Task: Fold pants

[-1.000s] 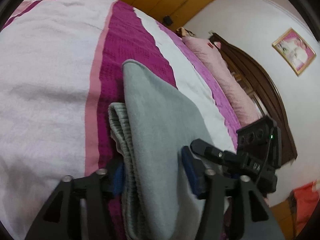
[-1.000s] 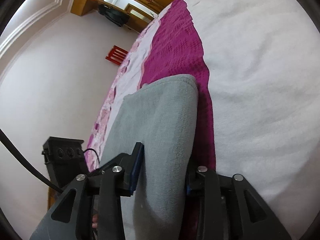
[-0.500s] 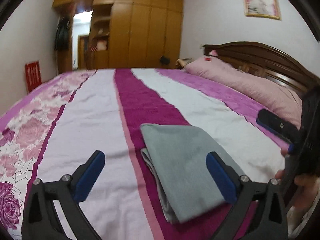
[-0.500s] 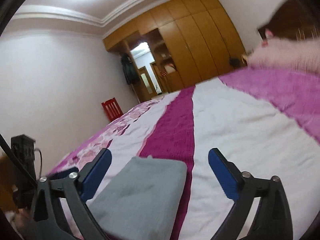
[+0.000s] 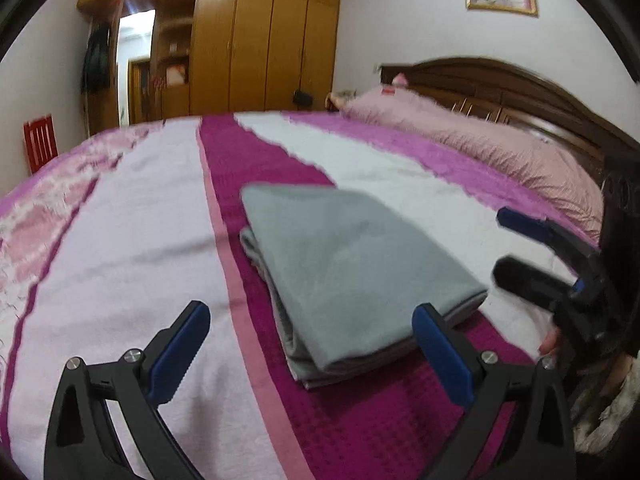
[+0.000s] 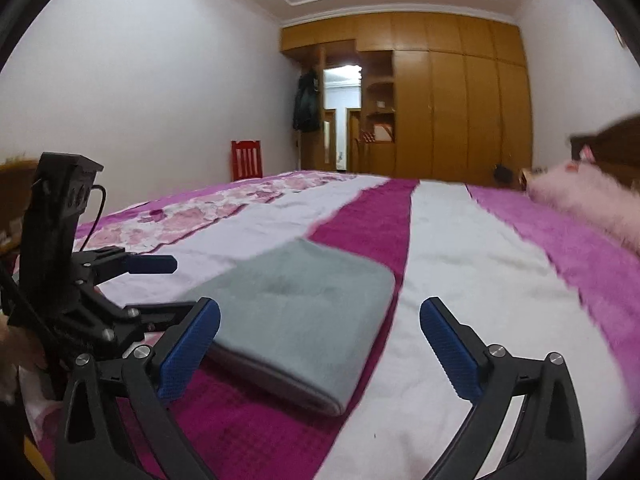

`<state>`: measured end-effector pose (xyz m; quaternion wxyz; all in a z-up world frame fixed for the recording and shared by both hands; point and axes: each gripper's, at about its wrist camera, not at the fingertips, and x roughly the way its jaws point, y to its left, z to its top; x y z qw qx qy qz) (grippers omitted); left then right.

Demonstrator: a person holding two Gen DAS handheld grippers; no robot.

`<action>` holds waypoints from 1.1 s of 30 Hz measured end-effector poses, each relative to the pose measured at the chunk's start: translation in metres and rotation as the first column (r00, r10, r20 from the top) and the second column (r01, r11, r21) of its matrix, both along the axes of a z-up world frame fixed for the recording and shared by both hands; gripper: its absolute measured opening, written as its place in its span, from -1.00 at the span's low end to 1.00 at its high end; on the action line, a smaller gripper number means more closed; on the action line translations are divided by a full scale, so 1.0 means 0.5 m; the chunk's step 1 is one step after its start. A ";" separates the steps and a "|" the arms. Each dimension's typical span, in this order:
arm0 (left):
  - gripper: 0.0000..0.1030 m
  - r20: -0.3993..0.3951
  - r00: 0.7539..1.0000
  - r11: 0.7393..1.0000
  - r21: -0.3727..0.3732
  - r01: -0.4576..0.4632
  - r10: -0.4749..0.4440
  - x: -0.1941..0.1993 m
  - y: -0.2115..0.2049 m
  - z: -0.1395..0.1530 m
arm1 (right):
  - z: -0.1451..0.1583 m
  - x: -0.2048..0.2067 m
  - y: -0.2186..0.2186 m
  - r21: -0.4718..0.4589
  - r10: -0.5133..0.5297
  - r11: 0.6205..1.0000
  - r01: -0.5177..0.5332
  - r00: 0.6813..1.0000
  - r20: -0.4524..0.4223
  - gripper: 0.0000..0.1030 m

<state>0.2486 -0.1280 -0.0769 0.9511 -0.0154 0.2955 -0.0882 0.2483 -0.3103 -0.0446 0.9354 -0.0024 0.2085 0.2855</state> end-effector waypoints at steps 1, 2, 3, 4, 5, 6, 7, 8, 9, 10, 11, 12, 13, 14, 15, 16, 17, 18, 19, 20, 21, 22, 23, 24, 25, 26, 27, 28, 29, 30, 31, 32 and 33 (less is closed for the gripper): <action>1.00 -0.009 1.000 1.000 0.006 0.006 -0.006 0.003 -0.004 -0.003 | -0.002 0.002 0.001 0.006 0.023 1.000 -0.023 1.000 -0.008 1.00; 1.00 -0.012 1.000 1.000 0.010 0.017 -0.017 0.004 -0.009 -0.005 | 0.000 0.003 0.004 0.004 0.034 0.999 -0.033 0.999 -0.013 1.00; 1.00 -0.007 1.000 1.000 0.019 0.021 -0.021 0.002 -0.014 -0.005 | -0.001 0.001 0.009 -0.007 0.040 0.999 -0.040 0.999 -0.015 1.00; 1.00 0.002 1.000 0.999 0.026 0.023 -0.023 -0.001 -0.016 -0.004 | -0.003 -0.001 0.014 -0.015 0.052 0.999 -0.052 0.999 -0.017 1.00; 1.00 0.014 1.000 0.999 0.030 0.028 -0.028 -0.006 -0.019 -0.002 | -0.005 -0.003 0.017 -0.017 0.069 0.997 -0.070 0.997 -0.023 1.00; 1.00 0.022 0.999 0.999 0.033 0.028 -0.029 -0.008 -0.020 -0.001 | -0.007 -0.002 0.019 -0.018 0.075 0.997 -0.076 0.997 -0.026 1.00; 1.00 0.024 0.999 0.999 0.036 0.028 -0.029 -0.009 -0.020 -0.001 | -0.008 -0.001 0.020 -0.019 0.078 0.997 -0.079 0.996 -0.030 1.00; 1.00 0.024 0.999 0.999 0.038 0.027 -0.028 -0.008 -0.020 -0.002 | -0.010 0.000 0.019 -0.018 0.079 0.997 -0.079 0.996 -0.034 1.00; 1.00 0.020 0.999 0.999 0.041 0.024 -0.025 -0.006 -0.021 -0.003 | -0.012 0.002 0.018 -0.016 0.077 0.997 -0.077 0.996 -0.041 1.00; 1.00 0.018 0.999 0.999 0.039 0.025 -0.026 -0.007 -0.020 -0.002 | -0.014 0.008 0.016 -0.014 0.077 0.997 -0.077 0.996 -0.047 1.00; 1.00 0.018 1.000 0.999 0.035 0.025 -0.026 -0.006 -0.019 -0.003 | -0.014 0.009 0.016 -0.014 0.075 0.997 -0.076 0.996 -0.051 1.00; 1.00 0.019 0.999 0.999 0.029 0.027 -0.028 -0.006 -0.017 -0.002 | -0.014 0.010 0.017 -0.016 0.076 0.997 -0.077 0.996 -0.054 1.00; 1.00 0.021 0.999 0.999 0.025 0.028 -0.029 -0.007 -0.016 0.000 | -0.016 0.011 0.019 -0.020 0.078 0.997 -0.079 0.995 -0.058 1.00; 1.00 0.022 0.999 0.999 0.021 0.027 -0.027 -0.008 -0.015 0.000 | -0.017 0.011 0.021 -0.024 0.080 0.996 -0.081 0.995 -0.061 1.00; 1.00 0.021 0.999 0.999 0.017 0.028 -0.028 -0.007 -0.014 0.000 | -0.018 0.012 0.023 -0.027 0.081 0.996 -0.082 0.995 -0.063 1.00; 1.00 0.021 0.999 0.999 0.016 0.028 -0.029 -0.009 -0.014 0.001 | -0.019 0.013 0.025 -0.030 0.081 0.996 -0.083 0.995 -0.066 1.00; 1.00 0.020 0.999 0.999 0.015 0.028 -0.028 -0.008 -0.013 0.002 | -0.019 0.012 0.025 -0.030 0.081 0.996 -0.083 0.994 -0.066 1.00; 1.00 0.019 0.999 0.999 0.013 0.029 -0.030 -0.008 -0.013 0.002 | -0.018 0.012 0.024 -0.028 0.081 0.996 -0.083 0.995 -0.066 1.00; 1.00 0.019 0.999 0.999 0.012 0.031 -0.031 -0.008 -0.013 0.002 | -0.018 0.012 0.023 -0.025 0.081 0.996 -0.083 0.995 -0.067 1.00; 1.00 0.019 0.999 0.999 0.010 0.032 -0.032 -0.008 -0.012 0.002 | -0.019 0.013 0.024 -0.025 0.081 0.996 -0.082 0.994 -0.068 1.00; 1.00 0.017 0.999 0.999 0.010 0.032 -0.032 -0.008 -0.012 0.002 | -0.019 0.014 0.025 -0.026 0.081 0.996 -0.083 0.994 -0.070 1.00; 1.00 0.016 0.999 0.999 0.010 0.031 -0.032 -0.008 -0.012 0.002 | -0.019 0.014 0.026 -0.026 0.081 0.996 -0.083 0.994 -0.073 1.00; 1.00 0.016 0.999 0.999 0.009 0.033 -0.033 -0.008 -0.011 0.002 | -0.019 0.015 0.026 -0.026 0.080 0.996 -0.083 0.994 -0.075 1.00; 1.00 0.017 0.999 0.999 0.009 0.033 -0.034 -0.008 -0.012 0.002 | -0.019 0.016 0.029 -0.025 0.081 0.996 -0.083 0.994 -0.077 1.00; 1.00 0.017 0.999 0.999 0.010 0.033 -0.033 -0.007 -0.012 0.002 | -0.020 0.016 0.029 -0.024 0.082 0.996 -0.084 0.994 -0.079 1.00; 1.00 0.017 0.999 0.999 0.010 0.034 -0.034 -0.007 -0.012 0.002 | -0.020 0.016 0.029 -0.023 0.082 0.996 -0.084 0.993 -0.081 1.00; 1.00 0.016 0.999 0.999 0.010 0.034 -0.034 -0.007 -0.012 0.002 | -0.020 0.016 0.030 -0.022 0.082 0.996 -0.085 0.993 -0.083 1.00; 1.00 0.016 0.999 0.999 0.009 0.034 -0.034 -0.007 -0.012 0.002 | -0.021 0.017 0.030 -0.021 0.082 0.996 -0.085 0.993 -0.085 1.00; 1.00 0.014 0.999 0.999 0.007 0.036 -0.036 -0.006 -0.011 0.001 | -0.021 0.018 0.031 -0.020 0.083 0.996 -0.085 0.993 -0.087 1.00; 1.00 0.011 0.999 0.999 0.005 0.036 -0.036 -0.005 -0.010 0.000 | -0.022 0.018 0.031 -0.019 0.082 0.996 -0.084 0.993 -0.088 1.00; 1.00 0.010 0.999 0.999 0.004 0.036 -0.036 -0.004 -0.010 0.000 | -0.021 0.019 0.031 -0.019 0.081 0.996 -0.083 0.993 -0.089 1.00; 1.00 0.010 0.999 0.999 0.001 0.037 -0.037 -0.005 -0.010 0.000 | -0.021 0.019 0.032 -0.019 0.080 0.996 -0.082 0.993 -0.089 1.00; 1.00 0.010 0.999 0.999 0.000 0.036 -0.036 -0.005 -0.009 0.000 | -0.021 0.019 0.032 -0.020 0.079 0.996 -0.081 0.993 -0.088 1.00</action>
